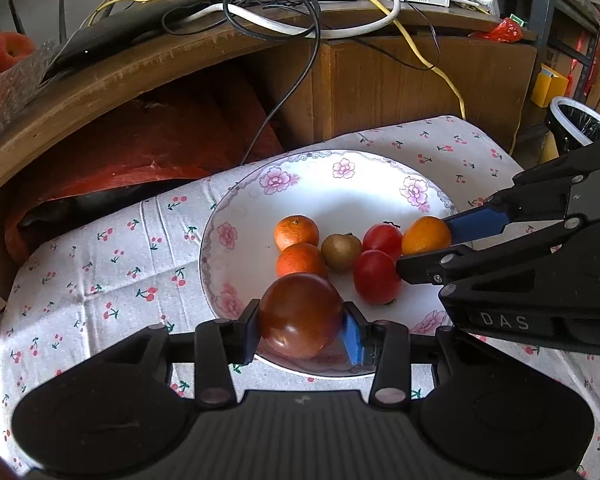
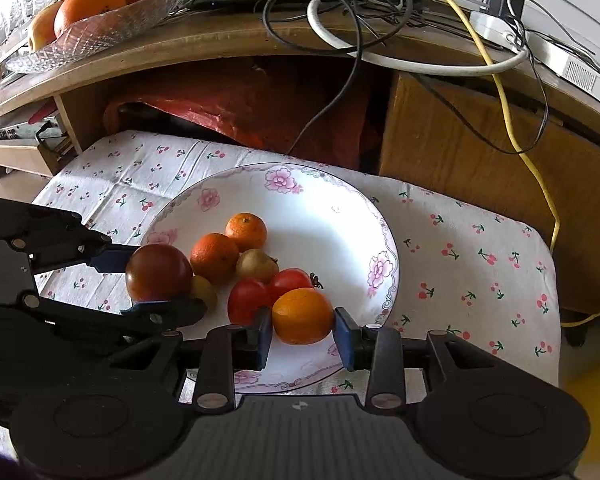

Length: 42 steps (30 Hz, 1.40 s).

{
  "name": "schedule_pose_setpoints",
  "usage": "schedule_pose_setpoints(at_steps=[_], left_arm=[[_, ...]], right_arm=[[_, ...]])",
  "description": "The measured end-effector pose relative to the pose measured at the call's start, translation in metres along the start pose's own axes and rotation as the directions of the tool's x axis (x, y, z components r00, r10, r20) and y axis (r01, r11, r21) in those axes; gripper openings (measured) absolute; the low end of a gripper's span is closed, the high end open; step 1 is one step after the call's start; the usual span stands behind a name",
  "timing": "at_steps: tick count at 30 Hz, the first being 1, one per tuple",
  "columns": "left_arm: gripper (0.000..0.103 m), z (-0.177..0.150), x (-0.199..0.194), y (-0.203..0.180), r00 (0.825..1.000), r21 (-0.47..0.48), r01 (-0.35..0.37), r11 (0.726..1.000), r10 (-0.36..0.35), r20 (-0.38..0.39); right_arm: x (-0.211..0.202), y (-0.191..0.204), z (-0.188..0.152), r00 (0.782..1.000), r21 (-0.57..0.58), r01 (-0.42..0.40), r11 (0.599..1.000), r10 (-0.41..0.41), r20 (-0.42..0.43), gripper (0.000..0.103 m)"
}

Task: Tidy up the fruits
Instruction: 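Open the right gripper to drop the mandarin while the left releases the dark tomato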

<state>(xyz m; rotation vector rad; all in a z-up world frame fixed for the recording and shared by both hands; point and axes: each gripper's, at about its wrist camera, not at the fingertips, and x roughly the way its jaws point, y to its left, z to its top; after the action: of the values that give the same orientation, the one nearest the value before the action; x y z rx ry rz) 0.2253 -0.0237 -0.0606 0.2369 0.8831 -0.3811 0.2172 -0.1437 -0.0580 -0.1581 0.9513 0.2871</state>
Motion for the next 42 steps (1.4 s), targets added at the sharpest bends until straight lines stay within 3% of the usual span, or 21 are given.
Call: schedule_pose_setpoints(at_steps=[7,14,30,42], left_arm=[[0.049,-0.001,-0.001,0.000,1.000,0.000,-0.002,1.000,0.002,0.002],[0.050,-0.001,-0.005,-0.001,1.000,-0.003,-0.008,1.000,0.008,0.019],[0.050,-0.002,-0.016,-0.002,0.999,-0.016,-0.008,1.000,0.009,0.045],[0.050,-0.007,-0.040,-0.010,0.997,-0.035,0.003,0.999,0.000,0.076]], right_arm=[[-0.002,0.001,0.000,1.000,-0.001,0.007,1.000,-0.007,0.009,0.032],[-0.007,-0.002,0.001,0.999,0.017,0.011,1.000,-0.011,0.038,0.040],[-0.014,-0.006,-0.005,0.999,0.020,0.044,0.999,-0.044,0.031,0.041],[-0.041,-0.008,-0.021,0.997,0.061,0.068,0.996,-0.070,0.035,0.041]])
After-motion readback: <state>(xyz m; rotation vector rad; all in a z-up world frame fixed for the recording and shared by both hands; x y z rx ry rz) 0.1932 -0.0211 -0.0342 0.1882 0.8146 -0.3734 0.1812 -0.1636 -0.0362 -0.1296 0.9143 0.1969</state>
